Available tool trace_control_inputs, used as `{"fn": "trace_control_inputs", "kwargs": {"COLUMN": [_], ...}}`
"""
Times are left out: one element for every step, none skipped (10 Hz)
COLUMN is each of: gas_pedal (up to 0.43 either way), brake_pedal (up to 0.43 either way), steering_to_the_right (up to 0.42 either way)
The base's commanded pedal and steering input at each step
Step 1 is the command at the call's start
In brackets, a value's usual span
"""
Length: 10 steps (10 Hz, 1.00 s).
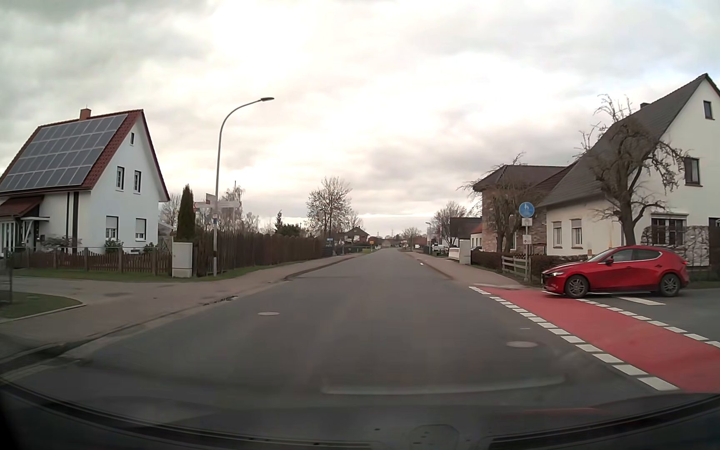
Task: Follow the waypoints while adhering to traffic rules and regulations
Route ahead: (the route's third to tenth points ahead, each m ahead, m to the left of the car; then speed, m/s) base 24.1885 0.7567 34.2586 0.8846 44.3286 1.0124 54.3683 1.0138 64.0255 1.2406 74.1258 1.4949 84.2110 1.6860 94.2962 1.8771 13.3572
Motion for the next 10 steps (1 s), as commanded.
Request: {"fn": "trace_control_inputs", "kwargs": {"gas_pedal": [0.169,0.15,0.15,0.13,0.079,0.087,0.098,0.118,0.118,0.118], "brake_pedal": [0.0,0.0,0.0,0.0,0.0,0.0,0.0,0.0,0.0,0.0], "steering_to_the_right": [0.001,0.001,0.001,0.001,0.001,0.001,0.001,0.001,0.001,0.001]}}
